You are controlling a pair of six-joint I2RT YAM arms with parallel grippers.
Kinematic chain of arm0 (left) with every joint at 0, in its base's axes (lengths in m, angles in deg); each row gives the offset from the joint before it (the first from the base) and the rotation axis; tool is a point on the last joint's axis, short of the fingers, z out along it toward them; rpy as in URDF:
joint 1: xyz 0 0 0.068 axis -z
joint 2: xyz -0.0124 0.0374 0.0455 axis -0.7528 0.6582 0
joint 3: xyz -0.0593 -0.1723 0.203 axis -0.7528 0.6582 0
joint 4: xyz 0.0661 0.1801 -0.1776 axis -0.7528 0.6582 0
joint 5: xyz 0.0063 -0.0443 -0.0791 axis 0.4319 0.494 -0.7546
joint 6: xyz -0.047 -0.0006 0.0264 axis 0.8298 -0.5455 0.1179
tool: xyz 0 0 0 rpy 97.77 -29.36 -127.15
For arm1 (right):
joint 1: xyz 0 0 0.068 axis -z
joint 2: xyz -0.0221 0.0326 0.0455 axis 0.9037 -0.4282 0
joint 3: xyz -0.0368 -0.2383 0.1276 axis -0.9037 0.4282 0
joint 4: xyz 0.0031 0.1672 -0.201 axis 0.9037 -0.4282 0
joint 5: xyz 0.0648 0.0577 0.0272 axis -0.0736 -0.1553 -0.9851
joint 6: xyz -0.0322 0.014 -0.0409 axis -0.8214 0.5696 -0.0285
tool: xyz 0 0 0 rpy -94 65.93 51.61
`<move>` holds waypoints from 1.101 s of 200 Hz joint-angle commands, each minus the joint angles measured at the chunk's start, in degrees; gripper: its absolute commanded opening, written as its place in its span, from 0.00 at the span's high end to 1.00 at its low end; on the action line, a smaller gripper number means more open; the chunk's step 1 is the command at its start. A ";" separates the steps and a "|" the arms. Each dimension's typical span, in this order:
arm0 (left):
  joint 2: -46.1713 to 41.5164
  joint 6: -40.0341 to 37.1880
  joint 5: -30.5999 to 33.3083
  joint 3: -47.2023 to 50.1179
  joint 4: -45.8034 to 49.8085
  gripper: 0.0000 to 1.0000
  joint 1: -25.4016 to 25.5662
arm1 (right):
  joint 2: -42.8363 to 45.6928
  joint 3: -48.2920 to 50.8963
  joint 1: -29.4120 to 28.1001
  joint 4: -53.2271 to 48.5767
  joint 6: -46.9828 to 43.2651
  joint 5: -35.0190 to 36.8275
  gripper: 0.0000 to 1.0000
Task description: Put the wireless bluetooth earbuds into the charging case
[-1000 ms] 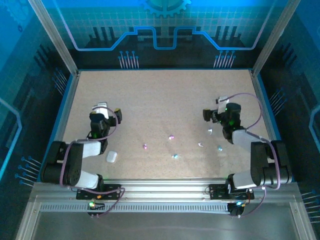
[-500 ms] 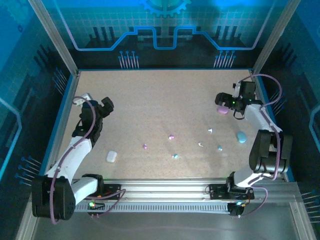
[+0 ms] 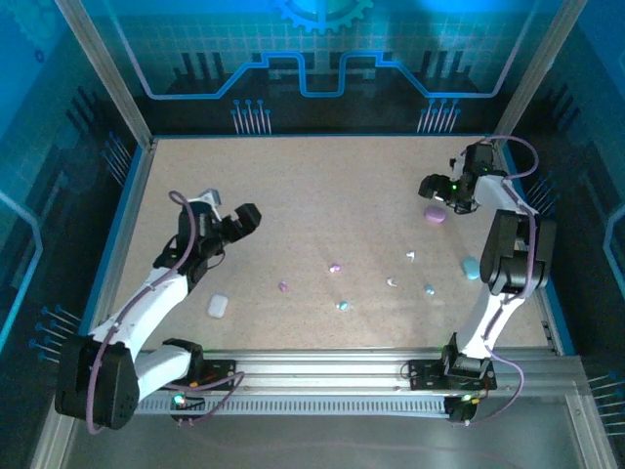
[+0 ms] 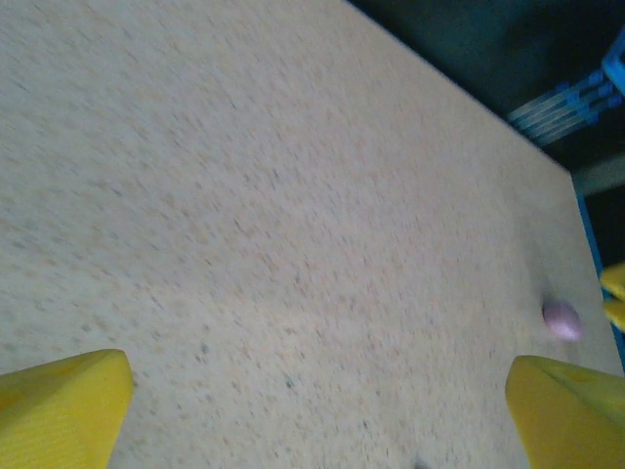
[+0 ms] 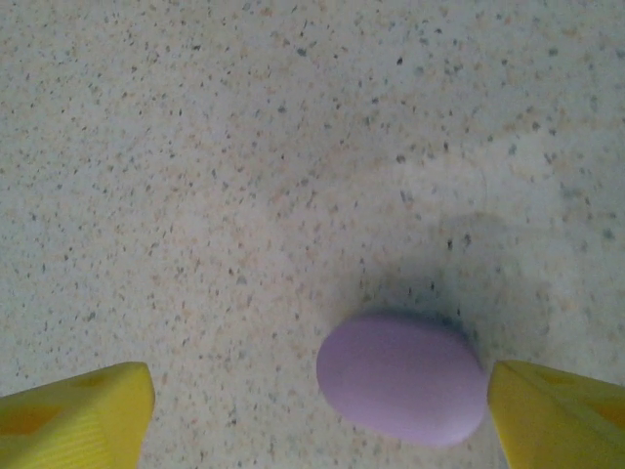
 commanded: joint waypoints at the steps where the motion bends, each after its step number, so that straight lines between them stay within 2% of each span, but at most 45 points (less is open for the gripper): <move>1: 2.76 -2.43 -0.98 -2.86 -1.67 0.01 4.25 | -4.20 -4.80 1.08 -5.54 -2.07 -2.96 0.13; 40: 6.84 -3.28 1.37 -5.93 -2.19 0.01 8.31 | -8.52 -8.84 1.25 -9.11 -3.69 -6.43 0.19; 115: 5.39 -5.07 5.74 -6.64 -4.05 0.01 8.71 | -7.22 -6.14 1.04 -11.35 -5.53 -6.18 0.18; 157: 3.43 -6.13 5.68 -5.63 -5.44 0.01 8.70 | -6.72 -5.86 0.67 -12.45 -5.84 -6.62 0.18; 220: 2.68 -5.12 8.03 -6.47 -2.66 0.01 8.67 | -5.27 -4.42 -2.02 -14.16 -9.01 -0.57 0.21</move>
